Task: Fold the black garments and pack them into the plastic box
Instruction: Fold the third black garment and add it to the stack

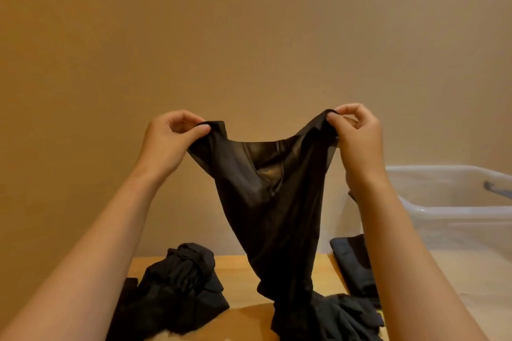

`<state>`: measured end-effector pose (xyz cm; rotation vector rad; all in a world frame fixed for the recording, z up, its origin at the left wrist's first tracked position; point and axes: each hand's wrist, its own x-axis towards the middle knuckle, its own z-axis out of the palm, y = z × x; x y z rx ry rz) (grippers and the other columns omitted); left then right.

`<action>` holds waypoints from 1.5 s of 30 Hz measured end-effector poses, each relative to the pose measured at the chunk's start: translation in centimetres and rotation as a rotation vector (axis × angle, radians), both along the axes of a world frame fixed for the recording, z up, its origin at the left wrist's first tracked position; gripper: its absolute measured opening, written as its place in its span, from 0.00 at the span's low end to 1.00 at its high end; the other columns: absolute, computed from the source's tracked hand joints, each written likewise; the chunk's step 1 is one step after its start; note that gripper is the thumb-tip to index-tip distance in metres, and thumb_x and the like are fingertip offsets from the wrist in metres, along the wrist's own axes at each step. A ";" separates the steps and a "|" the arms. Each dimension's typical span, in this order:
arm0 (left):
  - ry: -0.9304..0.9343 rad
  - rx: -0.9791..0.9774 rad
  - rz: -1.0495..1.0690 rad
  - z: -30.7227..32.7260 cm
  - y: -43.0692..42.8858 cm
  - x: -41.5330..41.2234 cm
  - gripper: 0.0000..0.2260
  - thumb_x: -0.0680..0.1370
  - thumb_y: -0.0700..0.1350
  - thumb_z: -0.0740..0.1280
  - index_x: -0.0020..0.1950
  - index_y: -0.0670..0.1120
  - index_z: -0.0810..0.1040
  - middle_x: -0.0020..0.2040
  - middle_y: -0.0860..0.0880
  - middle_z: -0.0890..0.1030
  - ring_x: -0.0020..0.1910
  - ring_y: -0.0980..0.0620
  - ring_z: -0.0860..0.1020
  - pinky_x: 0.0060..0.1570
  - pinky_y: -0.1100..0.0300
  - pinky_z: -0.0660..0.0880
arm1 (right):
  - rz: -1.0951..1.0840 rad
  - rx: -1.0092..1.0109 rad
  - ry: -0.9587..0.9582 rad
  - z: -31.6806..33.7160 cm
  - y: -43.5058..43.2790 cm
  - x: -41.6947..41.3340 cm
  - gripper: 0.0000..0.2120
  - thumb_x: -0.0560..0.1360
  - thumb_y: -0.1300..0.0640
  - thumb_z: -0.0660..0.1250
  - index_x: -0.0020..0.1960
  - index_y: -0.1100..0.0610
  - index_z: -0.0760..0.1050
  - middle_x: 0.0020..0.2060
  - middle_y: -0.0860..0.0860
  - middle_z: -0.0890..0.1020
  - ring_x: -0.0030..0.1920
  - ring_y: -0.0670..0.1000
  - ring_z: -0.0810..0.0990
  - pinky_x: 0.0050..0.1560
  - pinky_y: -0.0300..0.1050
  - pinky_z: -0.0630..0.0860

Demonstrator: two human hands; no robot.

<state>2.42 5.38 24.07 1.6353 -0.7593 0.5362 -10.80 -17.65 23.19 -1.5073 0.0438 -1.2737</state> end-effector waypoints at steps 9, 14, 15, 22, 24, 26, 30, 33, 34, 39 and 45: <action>-0.157 -0.085 0.016 11.4 3.6 -5.9 0.05 0.77 0.43 0.70 0.42 0.52 0.79 0.41 0.53 0.81 0.41 0.59 0.78 0.39 0.68 0.72 | -0.144 -0.023 -0.208 11.7 0.8 -6.3 0.07 0.78 0.59 0.65 0.43 0.50 0.72 0.40 0.48 0.79 0.42 0.45 0.78 0.41 0.36 0.76; -0.244 -0.105 0.038 17.3 6.0 -9.7 0.01 0.78 0.45 0.69 0.46 0.50 0.79 0.43 0.52 0.81 0.43 0.58 0.77 0.40 0.64 0.71 | -0.251 -0.069 -0.273 16.6 0.3 -10.5 0.02 0.77 0.57 0.66 0.49 0.55 0.74 0.41 0.45 0.77 0.44 0.44 0.77 0.44 0.35 0.75; -0.260 -0.114 0.036 18.5 6.2 -10.6 0.01 0.79 0.45 0.68 0.47 0.49 0.78 0.42 0.52 0.80 0.43 0.58 0.77 0.40 0.64 0.71 | -0.266 -0.083 -0.273 17.4 0.3 -11.2 0.03 0.78 0.57 0.66 0.50 0.56 0.74 0.41 0.45 0.77 0.44 0.44 0.77 0.44 0.34 0.75; -0.326 -0.116 0.029 23.4 7.4 -14.9 0.03 0.79 0.43 0.68 0.50 0.45 0.78 0.41 0.50 0.80 0.40 0.57 0.77 0.36 0.64 0.71 | -0.186 -0.090 -0.201 20.8 1.2 -14.8 0.04 0.78 0.56 0.66 0.51 0.55 0.73 0.44 0.50 0.78 0.50 0.51 0.78 0.47 0.44 0.78; -0.317 -0.100 0.028 24.1 8.1 -15.8 0.04 0.78 0.43 0.69 0.50 0.44 0.79 0.42 0.50 0.80 0.41 0.57 0.77 0.36 0.63 0.71 | -0.145 -0.082 -0.180 21.3 1.8 -15.9 0.05 0.79 0.56 0.65 0.52 0.56 0.73 0.46 0.51 0.78 0.51 0.51 0.78 0.43 0.41 0.76; -0.297 -0.070 0.014 24.4 8.9 -16.3 0.05 0.77 0.44 0.70 0.51 0.43 0.80 0.43 0.49 0.81 0.42 0.56 0.78 0.39 0.62 0.72 | -0.085 -0.081 -0.150 21.6 2.4 -16.9 0.04 0.79 0.58 0.66 0.52 0.56 0.73 0.48 0.54 0.79 0.51 0.52 0.78 0.42 0.40 0.76; -0.237 0.161 -0.016 23.5 10.5 -16.1 0.05 0.77 0.43 0.70 0.51 0.44 0.82 0.47 0.48 0.82 0.47 0.53 0.79 0.46 0.61 0.74 | 0.033 -0.234 0.001 20.7 3.2 -17.7 0.06 0.78 0.57 0.67 0.52 0.56 0.72 0.46 0.55 0.80 0.49 0.54 0.81 0.50 0.49 0.81; -0.153 0.196 -0.122 22.3 11.4 -15.5 0.05 0.77 0.41 0.69 0.52 0.44 0.82 0.51 0.46 0.82 0.52 0.51 0.79 0.54 0.57 0.75 | 0.058 -0.255 -0.001 19.7 3.1 -17.7 0.10 0.77 0.56 0.68 0.56 0.58 0.73 0.45 0.55 0.81 0.50 0.54 0.82 0.52 0.51 0.80; -0.123 0.164 -0.163 22.0 11.5 -15.3 0.06 0.77 0.41 0.68 0.52 0.43 0.82 0.51 0.45 0.82 0.52 0.51 0.79 0.55 0.57 0.75 | 0.057 -0.248 -0.020 19.5 3.0 -17.6 0.09 0.77 0.56 0.68 0.55 0.59 0.74 0.46 0.56 0.81 0.51 0.54 0.82 0.53 0.51 0.80; -0.016 0.046 -0.256 21.3 11.3 -13.5 0.05 0.77 0.38 0.67 0.52 0.42 0.80 0.48 0.46 0.81 0.51 0.52 0.79 0.51 0.60 0.75 | 0.145 -0.188 -0.083 18.6 1.9 -16.2 0.04 0.77 0.57 0.68 0.51 0.56 0.76 0.47 0.55 0.81 0.50 0.52 0.81 0.50 0.47 0.80; 0.084 0.201 -0.128 16.4 7.4 -7.1 0.05 0.76 0.39 0.70 0.44 0.44 0.76 0.42 0.46 0.80 0.43 0.51 0.77 0.38 0.60 0.70 | 0.069 -0.181 0.170 13.3 -1.1 -8.8 0.09 0.79 0.64 0.63 0.41 0.56 0.76 0.41 0.56 0.78 0.40 0.53 0.78 0.35 0.43 0.76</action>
